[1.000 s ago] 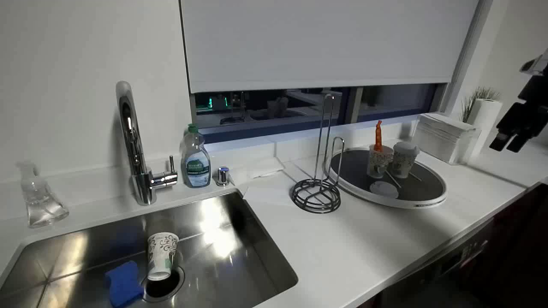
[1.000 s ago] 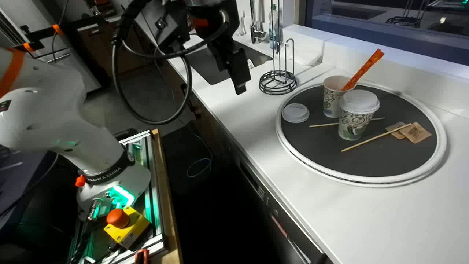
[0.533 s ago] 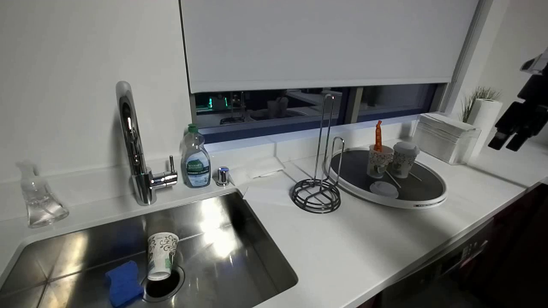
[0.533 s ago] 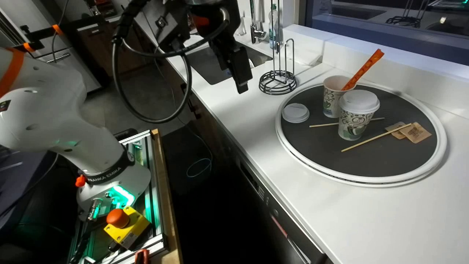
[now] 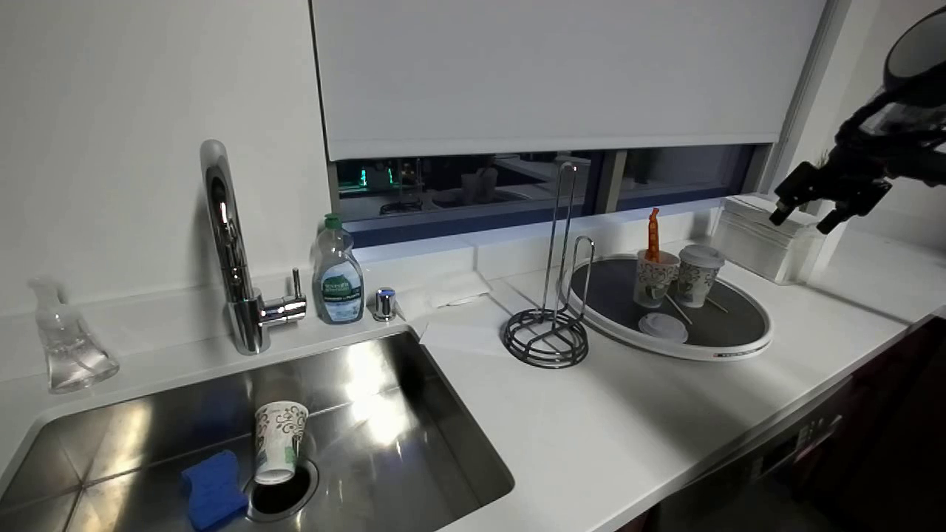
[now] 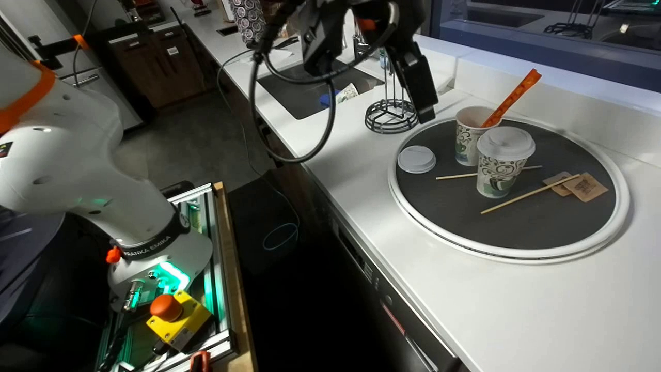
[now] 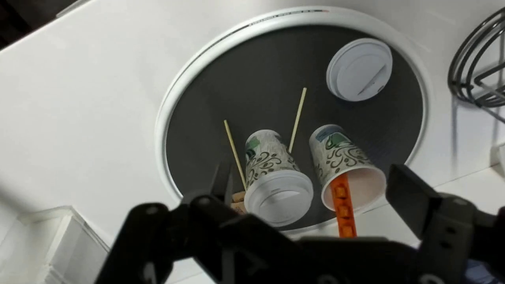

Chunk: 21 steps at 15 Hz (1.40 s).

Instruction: Remove the lid from the coffee cup on the right.

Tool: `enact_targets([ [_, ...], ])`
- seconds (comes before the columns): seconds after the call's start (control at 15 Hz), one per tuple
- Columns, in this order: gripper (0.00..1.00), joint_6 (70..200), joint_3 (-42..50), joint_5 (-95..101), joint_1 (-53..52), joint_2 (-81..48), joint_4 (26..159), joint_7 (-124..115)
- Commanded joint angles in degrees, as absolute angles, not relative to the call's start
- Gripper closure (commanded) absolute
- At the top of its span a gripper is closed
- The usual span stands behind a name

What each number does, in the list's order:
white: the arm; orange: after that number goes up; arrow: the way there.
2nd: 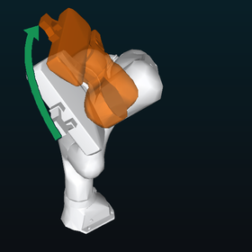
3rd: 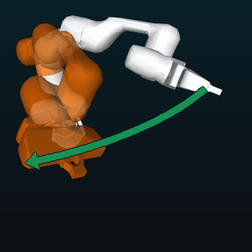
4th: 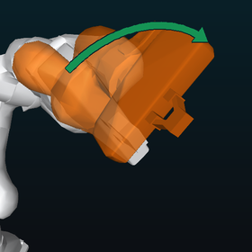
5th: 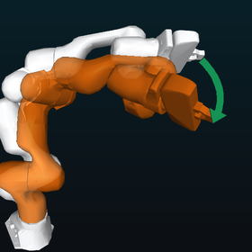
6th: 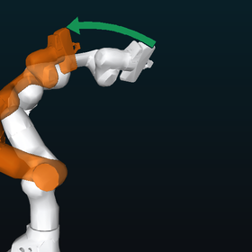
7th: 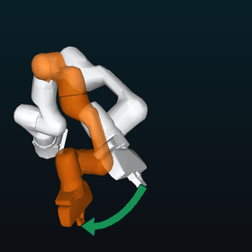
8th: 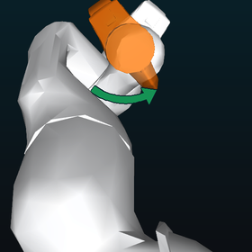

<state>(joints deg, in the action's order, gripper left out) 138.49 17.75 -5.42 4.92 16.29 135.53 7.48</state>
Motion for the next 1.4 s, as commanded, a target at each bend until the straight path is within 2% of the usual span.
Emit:
enact_targets([
  [0.0, 0.00, 138.12, 16.09, -8.92, 6.56, 13.13, 133.62, 7.52],
  [0.27, 0.00, 138.15, 15.26, -9.59, 7.12, 10.78, 132.07, 7.66],
  [0.73, 0.00, 140.64, 9.26, -5.26, 10.17, 6.87, 132.43, -23.04],
  [1.13, 0.00, 143.11, 11.01, -7.56, 13.21, 6.21, 132.21, -34.75],
  [1.33, 0.00, 141.99, 11.21, -6.77, 13.51, 6.06, 131.76, -32.57],
])
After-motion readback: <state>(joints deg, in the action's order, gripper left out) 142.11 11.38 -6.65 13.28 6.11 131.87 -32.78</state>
